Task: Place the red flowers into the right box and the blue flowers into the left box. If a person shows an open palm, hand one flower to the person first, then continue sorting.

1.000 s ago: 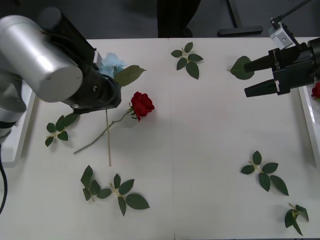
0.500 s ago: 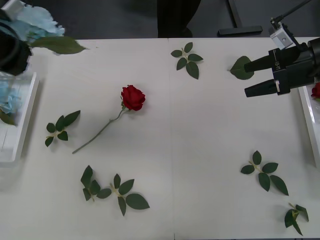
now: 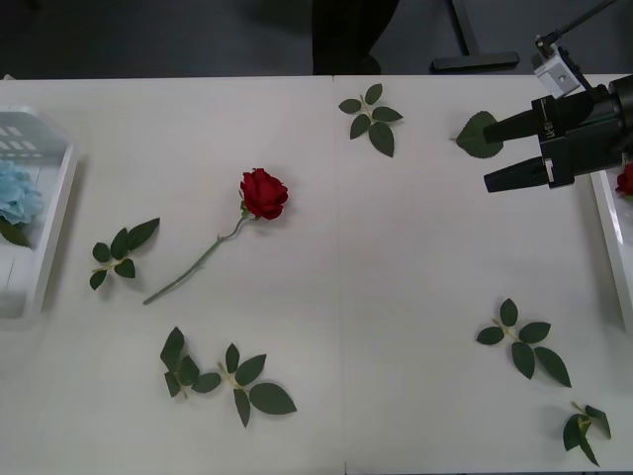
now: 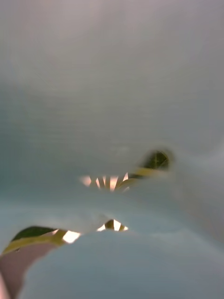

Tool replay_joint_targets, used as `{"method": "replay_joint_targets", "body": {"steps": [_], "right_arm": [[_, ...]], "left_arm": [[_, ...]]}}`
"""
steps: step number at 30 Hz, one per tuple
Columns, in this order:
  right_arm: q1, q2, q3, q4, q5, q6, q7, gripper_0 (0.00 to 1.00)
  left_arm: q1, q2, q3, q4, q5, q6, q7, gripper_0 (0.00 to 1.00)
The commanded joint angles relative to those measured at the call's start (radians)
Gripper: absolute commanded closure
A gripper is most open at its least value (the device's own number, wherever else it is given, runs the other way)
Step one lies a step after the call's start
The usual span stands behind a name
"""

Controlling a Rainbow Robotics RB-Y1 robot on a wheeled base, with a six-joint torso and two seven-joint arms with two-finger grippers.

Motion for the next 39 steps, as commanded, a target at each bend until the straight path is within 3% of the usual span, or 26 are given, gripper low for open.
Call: {"method": "replay_joint_targets", "body": {"steps": [1, 11, 17, 18, 20, 23, 26, 29, 34, 39], "right_arm": [[0.0, -0.013, -0.017, -0.008, -0.004, -0.001, 0.012, 0.0], [0.0, -0.013, -0.017, -0.008, -0.004, -0.001, 0.012, 0.0], [0.0, -0.013, -0.017, -0.008, -0.004, -0.001, 0.012, 0.0], [0.0, -0.013, -0.017, -0.008, -0.004, -0.001, 0.012, 0.0], [0.0, -0.013, -0.017, -0.008, -0.004, -0.001, 0.012, 0.0], [0.0, -0.013, -0.017, -0.008, -0.004, -0.001, 0.012, 0.0], [0.0, -0.013, -0.017, -0.008, -0.004, -0.001, 0.012, 0.0], [0.0, -0.013, -0.017, -0.008, -0.004, -0.001, 0.012, 0.0], [0.0, -0.013, -0.017, -0.008, -0.004, -0.001, 0.012, 0.0], [0.0, -0.013, -0.017, -0.008, -0.004, -0.001, 0.012, 0.0]], "left_arm": [[0.083, 0.056, 0.026, 0.062, -0.046, -0.081, -0.041, 1.0], [0.088, 0.056, -0.198, 0.297, -0.088, -0.391, -0.093, 1.0], [0.06, 0.054, -0.292, 0.383, -0.078, -0.494, -0.093, 0.99], [0.06, 0.054, -0.293, 0.386, -0.078, -0.498, -0.093, 0.95], [0.06, 0.054, -0.302, 0.388, -0.086, -0.518, -0.09, 0.49], [0.06, 0.054, -0.315, 0.388, -0.1, -0.537, -0.087, 0.22], [0.058, 0.054, -0.315, 0.388, -0.089, -0.538, -0.087, 0.07], [0.058, 0.056, -0.31, 0.385, -0.057, -0.538, -0.09, 0.0], [0.06, 0.07, -0.281, 0.349, 0.049, -0.492, -0.109, 0.0], [0.06, 0.076, -0.244, 0.154, 0.146, -0.371, -0.098, 0.0]]}}
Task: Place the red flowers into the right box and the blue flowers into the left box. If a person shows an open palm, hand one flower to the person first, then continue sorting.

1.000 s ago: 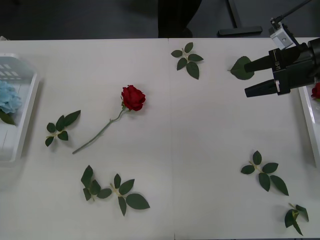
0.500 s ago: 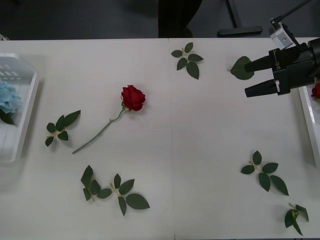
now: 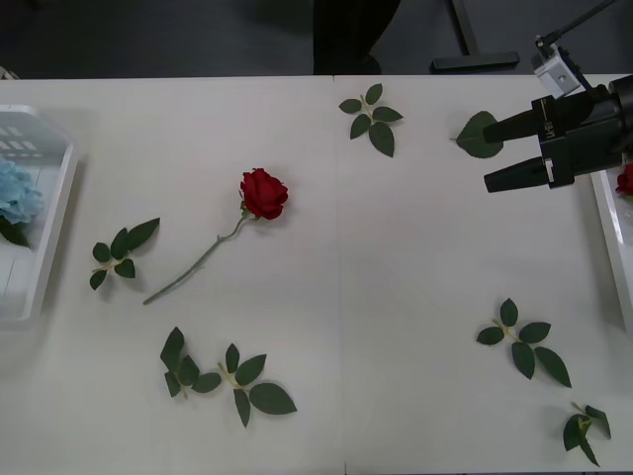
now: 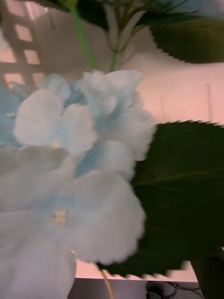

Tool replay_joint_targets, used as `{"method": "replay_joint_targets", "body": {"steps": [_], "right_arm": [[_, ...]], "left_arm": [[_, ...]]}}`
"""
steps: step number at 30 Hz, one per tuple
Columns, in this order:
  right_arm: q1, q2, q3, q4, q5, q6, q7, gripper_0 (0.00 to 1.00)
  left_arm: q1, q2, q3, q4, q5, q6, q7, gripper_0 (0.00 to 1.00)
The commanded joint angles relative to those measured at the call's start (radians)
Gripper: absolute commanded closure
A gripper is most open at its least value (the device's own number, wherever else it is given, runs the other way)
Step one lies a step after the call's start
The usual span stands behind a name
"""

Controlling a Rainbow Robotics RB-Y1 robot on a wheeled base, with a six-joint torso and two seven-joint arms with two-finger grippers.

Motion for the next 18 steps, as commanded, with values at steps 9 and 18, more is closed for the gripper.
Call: {"method": "replay_joint_targets", "body": {"steps": [9, 18], "right_arm": [[-0.001, -0.013, -0.017, -0.008, -0.004, -0.001, 0.012, 0.0], [-0.001, -0.013, -0.017, -0.008, -0.004, -0.001, 0.012, 0.0]], "left_arm": [[-0.047, 0.019, 0.001, -0.459, 0.221, 0.055, 0.145, 0.0], [-0.13, -0.039, -0.092, -0.572, 0.22, 0.054, 0.303, 0.0]]}}
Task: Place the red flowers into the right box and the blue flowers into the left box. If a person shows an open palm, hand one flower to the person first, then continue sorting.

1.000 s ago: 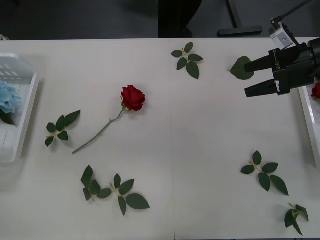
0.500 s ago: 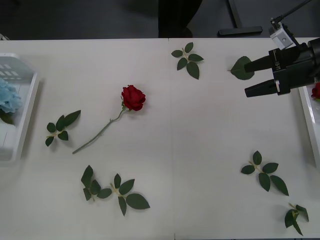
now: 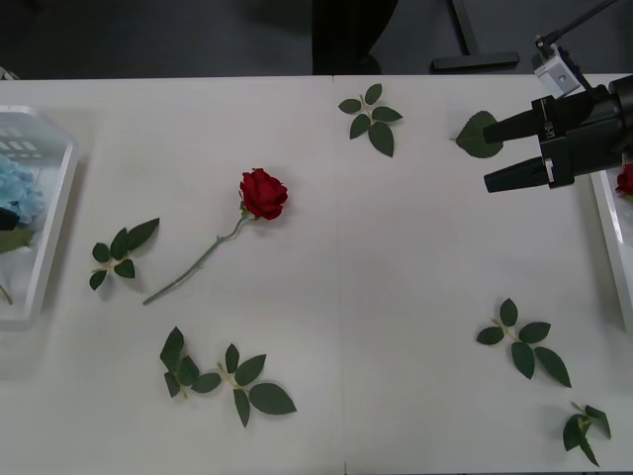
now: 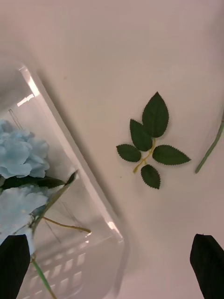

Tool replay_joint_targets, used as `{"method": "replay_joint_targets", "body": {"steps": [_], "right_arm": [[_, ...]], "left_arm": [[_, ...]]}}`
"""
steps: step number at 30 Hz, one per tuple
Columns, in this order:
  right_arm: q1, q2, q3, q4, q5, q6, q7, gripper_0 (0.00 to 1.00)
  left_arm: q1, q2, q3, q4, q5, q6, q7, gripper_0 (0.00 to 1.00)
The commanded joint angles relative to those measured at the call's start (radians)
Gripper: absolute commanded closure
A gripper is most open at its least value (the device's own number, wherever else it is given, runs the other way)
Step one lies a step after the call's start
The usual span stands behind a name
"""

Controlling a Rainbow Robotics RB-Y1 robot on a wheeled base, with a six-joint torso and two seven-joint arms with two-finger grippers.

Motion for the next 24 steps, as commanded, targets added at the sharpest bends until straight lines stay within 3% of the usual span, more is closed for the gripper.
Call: {"method": "replay_joint_targets", "body": {"steps": [1, 9, 14, 24], "right_arm": [[-0.001, -0.013, -0.017, -0.008, -0.004, -0.001, 0.012, 0.0], [-0.001, -0.013, -0.017, -0.008, -0.004, -0.001, 0.012, 0.0], [-0.001, -0.013, -0.017, -0.008, -0.004, -0.001, 0.012, 0.0], [-0.001, -0.013, -0.017, -0.008, -0.004, -0.001, 0.012, 0.0]], "left_arm": [[-0.147, -0.057, -0.109, -0.062, -0.007, -0.012, 0.057, 0.0], [-0.408, -0.19, -0.472, 0.021, -0.211, -0.084, 0.149, 0.0], [-0.46, -0.271, -0.601, 0.079, -0.337, -0.147, 0.144, 0.0], [-0.56, -0.347, -0.765, 0.205, -0.358, -0.199, 0.127, 0.0]]}}
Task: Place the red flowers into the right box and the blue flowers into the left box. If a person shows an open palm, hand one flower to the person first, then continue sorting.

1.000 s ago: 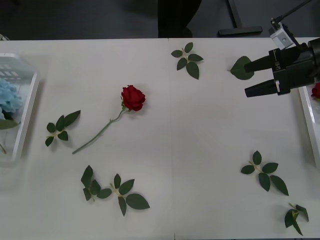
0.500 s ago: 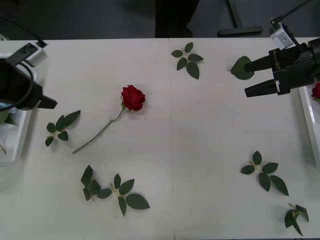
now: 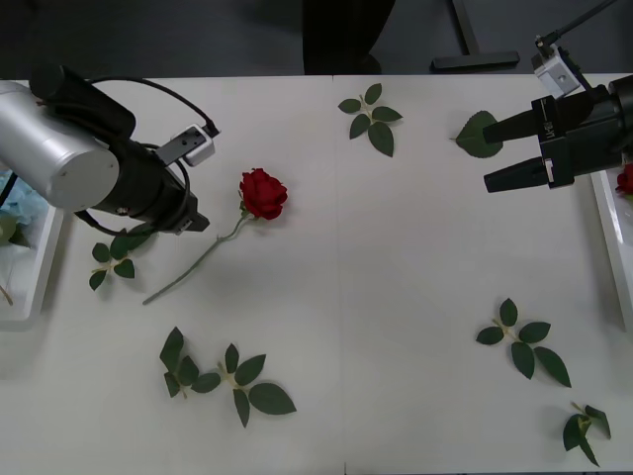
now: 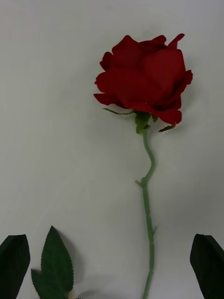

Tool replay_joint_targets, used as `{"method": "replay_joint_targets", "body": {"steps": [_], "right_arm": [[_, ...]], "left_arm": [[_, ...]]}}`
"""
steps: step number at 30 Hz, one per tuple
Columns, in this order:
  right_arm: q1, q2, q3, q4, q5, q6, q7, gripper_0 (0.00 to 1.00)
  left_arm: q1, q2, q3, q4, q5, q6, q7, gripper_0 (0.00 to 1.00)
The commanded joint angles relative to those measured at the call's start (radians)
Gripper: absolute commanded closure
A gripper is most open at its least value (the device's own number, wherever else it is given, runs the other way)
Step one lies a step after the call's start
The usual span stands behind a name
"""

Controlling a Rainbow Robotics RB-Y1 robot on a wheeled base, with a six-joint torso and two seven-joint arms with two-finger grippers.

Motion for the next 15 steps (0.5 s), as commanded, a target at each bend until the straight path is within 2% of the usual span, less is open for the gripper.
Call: {"method": "replay_joint_targets", "body": {"steps": [1, 9, 15], "right_arm": [[-0.001, -0.013, -0.017, -0.008, -0.004, -0.001, 0.012, 0.0], [-0.001, -0.013, -0.017, -0.008, -0.004, -0.001, 0.012, 0.0], [-0.001, -0.013, -0.017, -0.008, -0.004, -0.001, 0.012, 0.0]], "left_arm": [[-0.092, -0.052, -0.055, 0.055, -0.007, -0.014, 0.067, 0.0], [-0.121, -0.146, -0.09, 0.144, -0.022, -0.019, 0.061, 0.0], [-0.121, -0.164, -0.092, 0.158, -0.042, -0.019, 0.055, 0.0]]}}
